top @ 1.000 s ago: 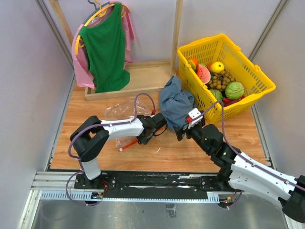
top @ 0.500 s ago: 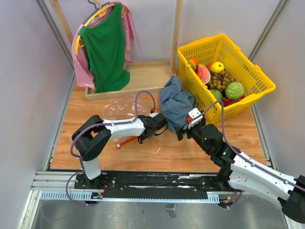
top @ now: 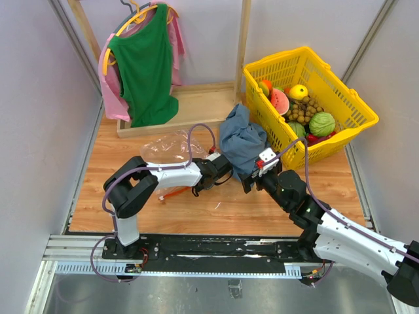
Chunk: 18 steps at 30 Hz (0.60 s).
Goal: Place the food in the zip-top bag and seal the zipper
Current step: Pick up the zipper food storage bag at the center of the board.
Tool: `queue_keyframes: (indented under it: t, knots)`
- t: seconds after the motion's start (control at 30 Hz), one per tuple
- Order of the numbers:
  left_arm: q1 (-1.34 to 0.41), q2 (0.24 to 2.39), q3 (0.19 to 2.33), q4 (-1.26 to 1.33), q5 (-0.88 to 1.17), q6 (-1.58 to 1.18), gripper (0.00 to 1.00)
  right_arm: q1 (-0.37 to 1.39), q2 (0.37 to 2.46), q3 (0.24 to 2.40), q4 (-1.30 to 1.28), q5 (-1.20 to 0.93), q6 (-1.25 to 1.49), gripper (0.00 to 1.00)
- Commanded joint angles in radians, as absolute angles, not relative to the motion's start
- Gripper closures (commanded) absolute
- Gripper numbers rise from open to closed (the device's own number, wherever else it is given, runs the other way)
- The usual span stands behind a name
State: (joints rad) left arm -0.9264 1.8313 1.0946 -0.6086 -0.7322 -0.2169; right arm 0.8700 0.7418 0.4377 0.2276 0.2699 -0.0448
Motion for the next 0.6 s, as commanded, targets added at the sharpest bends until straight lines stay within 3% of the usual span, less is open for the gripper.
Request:
queue_keyframes:
  t: [0.0,0.1,0.57]
  knots:
    - [-0.933,1.837,1.118,-0.583,-0.749,-0.233,0.85,0.856,0.719,0.428,0.252,0.265,-0.021,0.02]
    - [-0.932,1.816,1.124,-0.602,-0.731,-0.254,0.99,0.856,0.708,0.43,0.252,0.265,-0.013,0.02]
    - [-0.933,1.709,1.471,-1.003,-0.681,-0.652,1.0,0.856,0.7,0.526,0.163,0.234,0.066,0.02]
